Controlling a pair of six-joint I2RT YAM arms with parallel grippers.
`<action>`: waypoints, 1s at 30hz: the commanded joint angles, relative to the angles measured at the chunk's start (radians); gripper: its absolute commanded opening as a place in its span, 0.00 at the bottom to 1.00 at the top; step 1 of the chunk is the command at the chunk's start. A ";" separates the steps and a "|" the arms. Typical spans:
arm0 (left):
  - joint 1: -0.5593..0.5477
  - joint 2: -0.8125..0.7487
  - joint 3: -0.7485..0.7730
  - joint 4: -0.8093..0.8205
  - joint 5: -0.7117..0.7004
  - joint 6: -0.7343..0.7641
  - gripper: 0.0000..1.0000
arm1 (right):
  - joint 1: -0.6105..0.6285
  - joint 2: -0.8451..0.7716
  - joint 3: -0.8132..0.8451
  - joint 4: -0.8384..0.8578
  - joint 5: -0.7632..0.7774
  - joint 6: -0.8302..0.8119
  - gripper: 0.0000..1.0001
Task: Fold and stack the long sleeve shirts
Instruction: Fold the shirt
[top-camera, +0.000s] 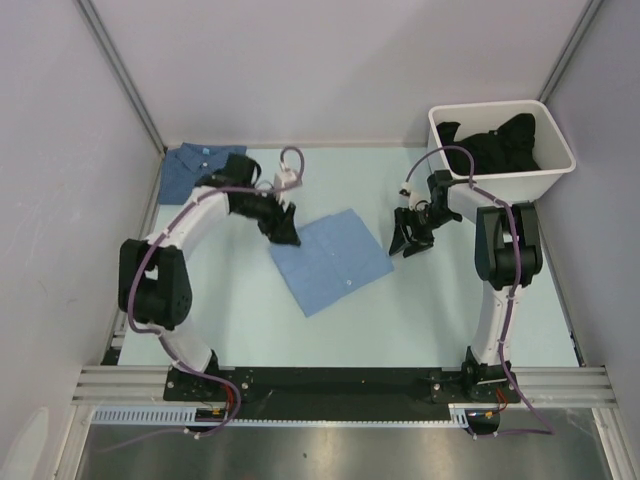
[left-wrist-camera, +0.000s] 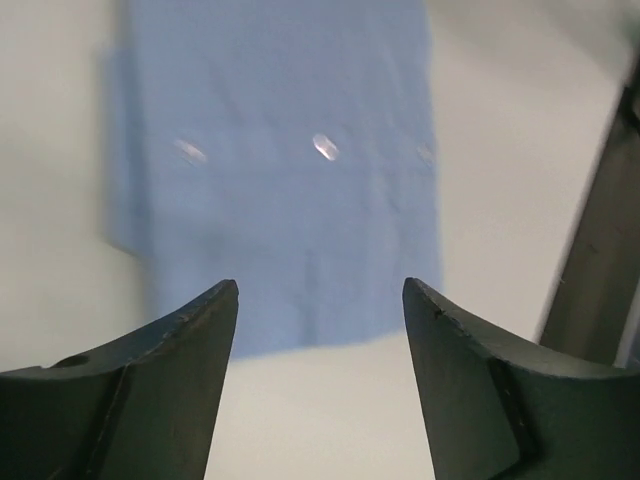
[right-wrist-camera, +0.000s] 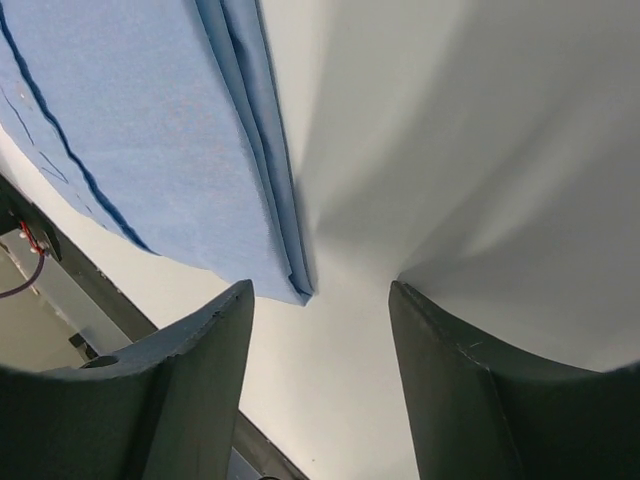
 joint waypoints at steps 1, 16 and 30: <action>0.051 0.213 0.260 -0.034 0.004 -0.010 0.75 | -0.002 0.022 0.048 -0.018 0.031 -0.044 0.62; 0.118 0.729 0.728 -0.119 0.103 -0.139 0.88 | 0.018 0.030 0.076 -0.014 0.002 -0.027 0.68; 0.066 0.852 0.725 -0.260 0.132 -0.135 0.65 | 0.018 0.045 0.102 -0.022 0.008 -0.024 0.69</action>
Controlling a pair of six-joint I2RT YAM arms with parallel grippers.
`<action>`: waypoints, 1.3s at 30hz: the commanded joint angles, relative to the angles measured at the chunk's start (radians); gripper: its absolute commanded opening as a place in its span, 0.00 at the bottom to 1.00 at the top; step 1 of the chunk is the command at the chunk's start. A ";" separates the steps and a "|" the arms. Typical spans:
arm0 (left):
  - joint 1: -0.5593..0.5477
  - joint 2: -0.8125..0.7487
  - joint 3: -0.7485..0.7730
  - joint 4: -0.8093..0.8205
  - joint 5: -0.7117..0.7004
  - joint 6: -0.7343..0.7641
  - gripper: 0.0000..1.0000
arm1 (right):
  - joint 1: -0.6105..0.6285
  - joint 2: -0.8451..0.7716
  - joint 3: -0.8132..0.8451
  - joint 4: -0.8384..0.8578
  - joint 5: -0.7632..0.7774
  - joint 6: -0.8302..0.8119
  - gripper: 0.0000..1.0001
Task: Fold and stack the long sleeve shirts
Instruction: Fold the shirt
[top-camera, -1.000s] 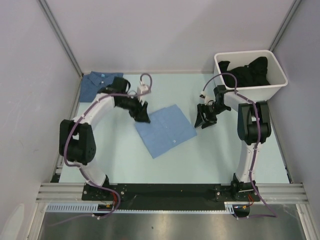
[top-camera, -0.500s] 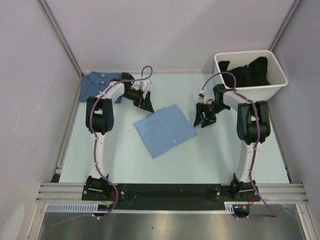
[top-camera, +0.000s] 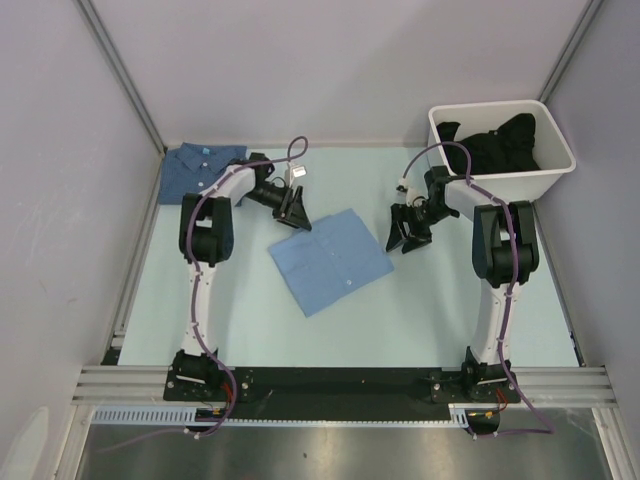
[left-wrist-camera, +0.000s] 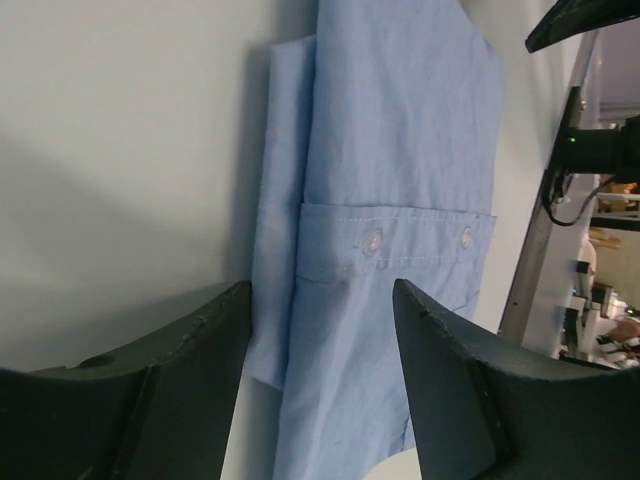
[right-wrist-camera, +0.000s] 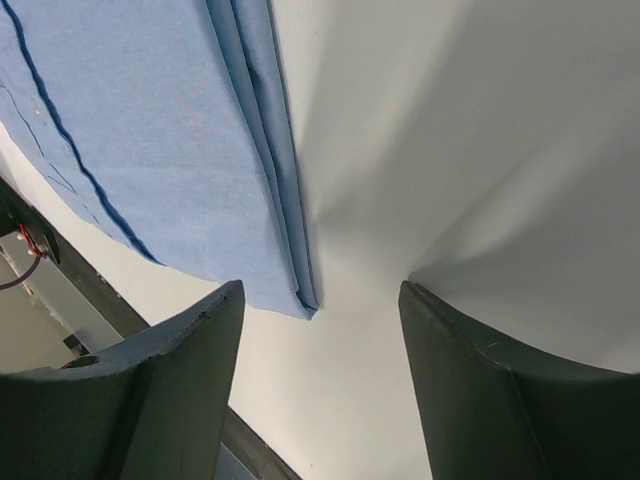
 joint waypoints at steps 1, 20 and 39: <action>-0.035 0.076 0.006 -0.045 -0.040 -0.008 0.65 | 0.002 0.016 0.043 -0.005 0.004 -0.016 0.69; 0.026 -0.064 -0.017 0.119 0.021 -0.180 0.00 | -0.010 -0.007 0.007 0.020 -0.019 -0.002 0.69; -0.062 -0.398 0.332 0.009 -0.625 0.310 0.00 | -0.070 -0.159 -0.051 0.084 -0.075 0.004 0.69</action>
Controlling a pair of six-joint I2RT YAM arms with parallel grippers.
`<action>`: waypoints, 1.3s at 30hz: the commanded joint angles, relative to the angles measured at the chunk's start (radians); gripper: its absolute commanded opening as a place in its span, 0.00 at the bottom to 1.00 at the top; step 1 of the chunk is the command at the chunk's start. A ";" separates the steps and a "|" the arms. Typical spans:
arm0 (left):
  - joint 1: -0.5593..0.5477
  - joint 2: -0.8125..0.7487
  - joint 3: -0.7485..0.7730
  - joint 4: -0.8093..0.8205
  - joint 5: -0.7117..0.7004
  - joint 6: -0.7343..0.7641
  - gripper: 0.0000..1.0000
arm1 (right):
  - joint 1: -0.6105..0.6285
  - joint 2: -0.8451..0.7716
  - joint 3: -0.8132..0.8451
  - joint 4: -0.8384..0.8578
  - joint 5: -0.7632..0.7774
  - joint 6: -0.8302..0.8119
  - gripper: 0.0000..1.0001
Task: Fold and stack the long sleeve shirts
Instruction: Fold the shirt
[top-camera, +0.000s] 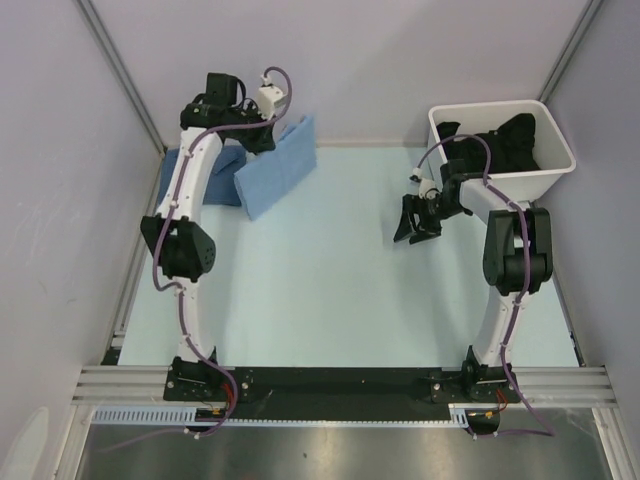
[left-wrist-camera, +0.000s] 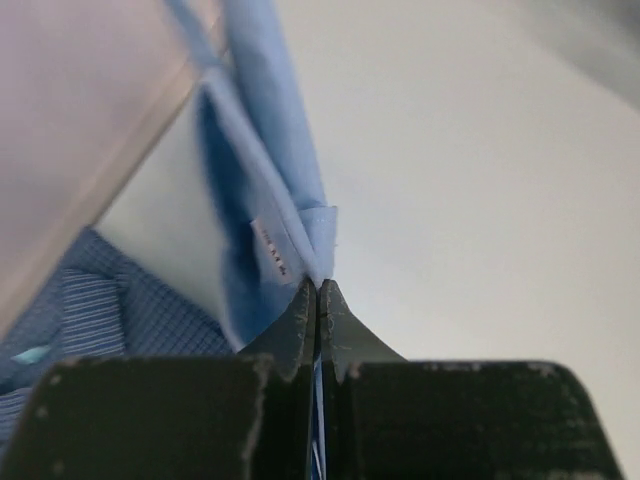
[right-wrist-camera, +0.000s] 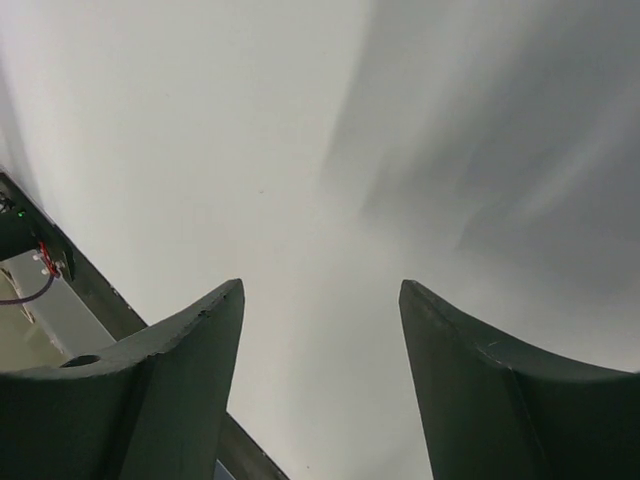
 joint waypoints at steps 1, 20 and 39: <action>-0.097 -0.134 -0.104 0.046 -0.172 0.164 0.00 | -0.015 -0.082 -0.036 0.054 -0.054 0.022 0.70; -0.760 -0.264 -0.955 0.497 -0.340 -0.199 0.02 | -0.123 -0.185 -0.511 0.471 -0.301 0.647 0.93; -0.233 -0.485 -1.010 0.301 0.133 -0.229 0.71 | 0.089 -0.234 -0.694 0.875 -0.047 0.964 0.91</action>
